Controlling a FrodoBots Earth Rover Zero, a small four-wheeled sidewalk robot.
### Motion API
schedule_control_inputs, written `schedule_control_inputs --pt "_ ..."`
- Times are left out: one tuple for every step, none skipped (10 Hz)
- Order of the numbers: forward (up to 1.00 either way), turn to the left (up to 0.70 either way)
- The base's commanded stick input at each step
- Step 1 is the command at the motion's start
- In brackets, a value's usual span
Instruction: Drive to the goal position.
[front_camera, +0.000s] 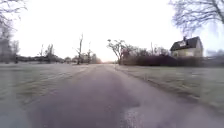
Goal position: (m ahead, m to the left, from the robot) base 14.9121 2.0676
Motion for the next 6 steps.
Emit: schedule_control_inputs --pt "1.00 0.00" --pt "1.00 0.00" --pt "1.00 0.00" --pt "1.00 0.00" --pt "1.00 0.00" --pt "1.00 0.00"
